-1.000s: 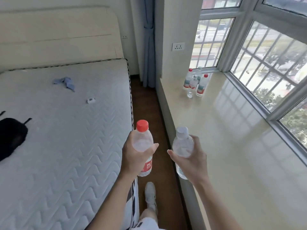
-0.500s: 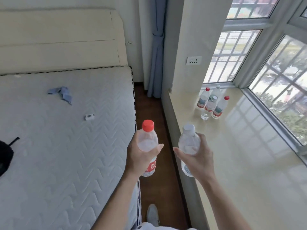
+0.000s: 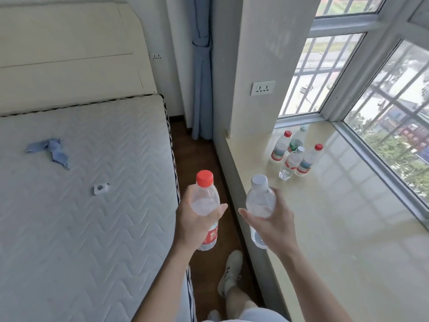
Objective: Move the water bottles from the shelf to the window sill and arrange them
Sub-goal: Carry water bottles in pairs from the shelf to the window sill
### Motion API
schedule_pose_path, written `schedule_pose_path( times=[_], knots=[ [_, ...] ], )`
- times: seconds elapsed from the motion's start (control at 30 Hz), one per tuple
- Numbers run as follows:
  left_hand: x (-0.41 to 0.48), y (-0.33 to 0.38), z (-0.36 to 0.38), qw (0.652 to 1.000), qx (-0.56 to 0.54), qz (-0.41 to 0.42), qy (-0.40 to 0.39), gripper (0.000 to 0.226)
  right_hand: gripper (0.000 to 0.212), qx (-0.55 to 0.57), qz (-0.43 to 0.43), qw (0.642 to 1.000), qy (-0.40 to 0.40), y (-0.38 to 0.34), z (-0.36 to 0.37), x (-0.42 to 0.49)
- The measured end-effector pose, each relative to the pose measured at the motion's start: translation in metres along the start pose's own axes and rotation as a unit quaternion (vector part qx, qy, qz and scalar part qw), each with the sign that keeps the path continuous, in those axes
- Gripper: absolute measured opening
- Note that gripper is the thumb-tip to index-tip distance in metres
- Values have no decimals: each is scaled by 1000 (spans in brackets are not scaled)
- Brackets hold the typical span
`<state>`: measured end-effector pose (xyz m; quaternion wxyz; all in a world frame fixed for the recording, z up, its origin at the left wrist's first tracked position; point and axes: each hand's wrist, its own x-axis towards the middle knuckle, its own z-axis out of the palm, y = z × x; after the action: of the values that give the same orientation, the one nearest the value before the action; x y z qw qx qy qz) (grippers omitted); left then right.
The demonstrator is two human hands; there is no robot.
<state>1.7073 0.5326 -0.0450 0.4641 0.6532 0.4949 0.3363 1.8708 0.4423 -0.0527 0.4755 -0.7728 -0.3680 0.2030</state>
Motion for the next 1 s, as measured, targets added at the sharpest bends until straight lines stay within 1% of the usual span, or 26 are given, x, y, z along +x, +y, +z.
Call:
schedule_pose_path(
  times=[0.23,0.4,0.47,0.6,0.7,0.8,0.87,1.0],
  knots=[
    [107,12,41,999,23,12,-27,51,63,15,-10,999,32,11,5,108],
    [194,36,84,996,40,23,-81,50,61,32,5,996,81,17,-5,201],
    [225,47,102,993,44,30,-105,49,61,37,18,995,89,19,-12,234],
    [278,69,140,990,36,50,-128,46,61,40,39,992,113,28,-32,287],
    [303,79,170,984,43,60,-165,49,63,62,74,985,144,36,-52,309],
    [321,91,199,972,53,79,-215,47,57,70,104,973,194,47,-75,318],
    [331,101,220,962,58,96,-250,47,54,75,122,962,233,56,-89,320],
    [338,119,266,937,52,108,-330,44,58,66,160,933,314,78,-112,309]
  ],
)
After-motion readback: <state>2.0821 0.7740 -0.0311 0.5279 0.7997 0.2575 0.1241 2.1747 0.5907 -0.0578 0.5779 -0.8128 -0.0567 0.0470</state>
